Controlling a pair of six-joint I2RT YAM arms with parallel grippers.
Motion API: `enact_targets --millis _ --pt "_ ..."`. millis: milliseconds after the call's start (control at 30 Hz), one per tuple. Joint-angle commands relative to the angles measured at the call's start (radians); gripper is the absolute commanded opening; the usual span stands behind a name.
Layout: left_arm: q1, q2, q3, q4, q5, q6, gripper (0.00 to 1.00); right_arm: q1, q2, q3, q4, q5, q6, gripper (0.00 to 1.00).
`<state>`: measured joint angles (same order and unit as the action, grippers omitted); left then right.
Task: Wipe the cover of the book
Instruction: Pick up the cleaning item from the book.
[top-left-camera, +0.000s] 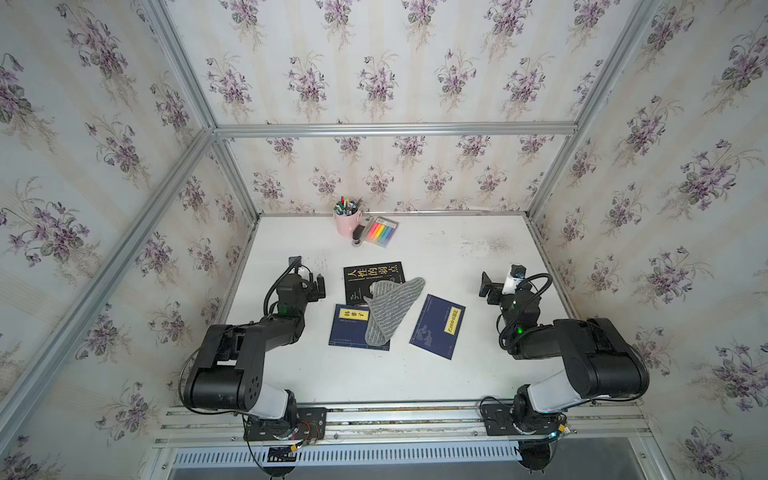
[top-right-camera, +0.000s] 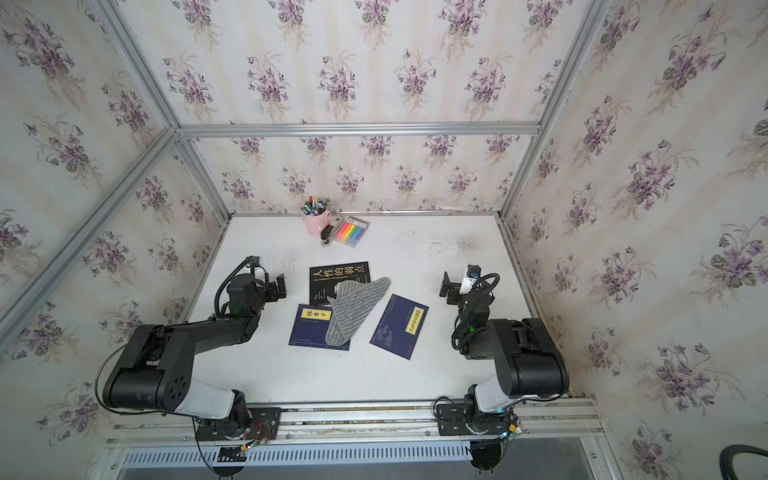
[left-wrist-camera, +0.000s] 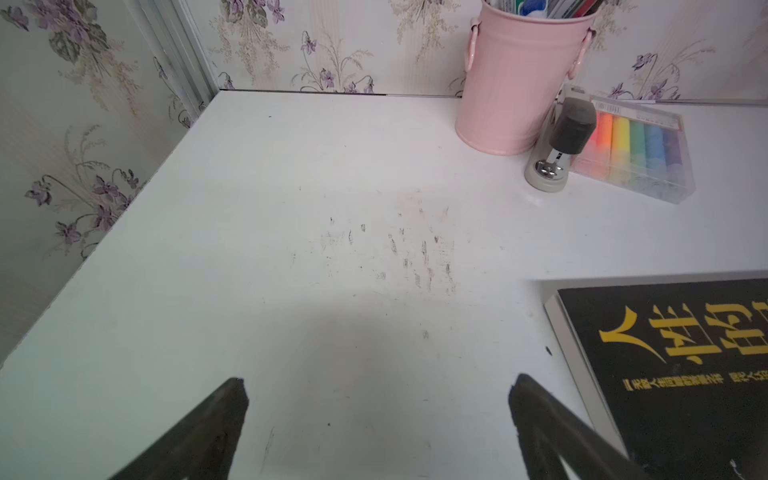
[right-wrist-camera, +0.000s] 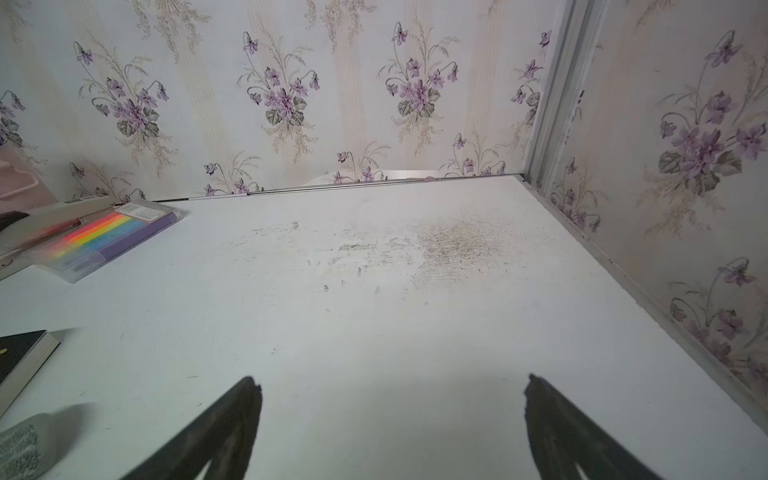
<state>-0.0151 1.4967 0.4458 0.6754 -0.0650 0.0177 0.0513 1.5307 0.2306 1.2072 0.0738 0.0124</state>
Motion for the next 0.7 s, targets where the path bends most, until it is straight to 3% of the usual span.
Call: enact_targets --millis 0,667 --pt "0.0 0.001 0.006 0.022 -0.004 0.01 1.0 0.001 0.002 0.001 0.035 0.002 -0.003 1.0" --pt "0.001 0.003 0.008 0.021 -0.003 0.011 1.0 0.001 0.004 0.005 0.032 -0.001 -0.003 1.0"
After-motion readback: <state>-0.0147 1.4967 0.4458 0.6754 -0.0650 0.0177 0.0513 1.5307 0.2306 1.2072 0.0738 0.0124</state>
